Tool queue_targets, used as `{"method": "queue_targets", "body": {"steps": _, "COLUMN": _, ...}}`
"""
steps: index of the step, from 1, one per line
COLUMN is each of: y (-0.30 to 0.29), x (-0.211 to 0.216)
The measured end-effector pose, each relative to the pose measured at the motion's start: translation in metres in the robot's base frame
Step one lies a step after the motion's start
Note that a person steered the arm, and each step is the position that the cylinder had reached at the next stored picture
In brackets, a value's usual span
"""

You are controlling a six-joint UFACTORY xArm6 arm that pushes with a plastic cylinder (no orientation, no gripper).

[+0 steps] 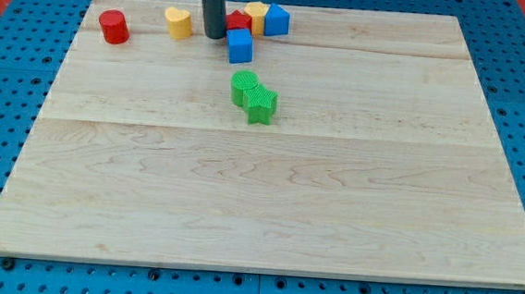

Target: Slide the yellow hexagon along with the yellow heart towards center left

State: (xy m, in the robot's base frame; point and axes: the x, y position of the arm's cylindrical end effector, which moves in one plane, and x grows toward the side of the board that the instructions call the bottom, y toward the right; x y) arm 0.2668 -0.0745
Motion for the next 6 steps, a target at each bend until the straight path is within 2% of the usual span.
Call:
{"method": "queue_targets", "body": {"steps": 3, "y": 0.12, "x": 0.005}}
{"method": "queue_targets", "body": {"steps": 4, "y": 0.171, "x": -0.009}}
{"method": "queue_targets", "body": {"steps": 5, "y": 0.212, "x": -0.065}}
{"method": "queue_targets", "body": {"steps": 6, "y": 0.196, "x": -0.075}}
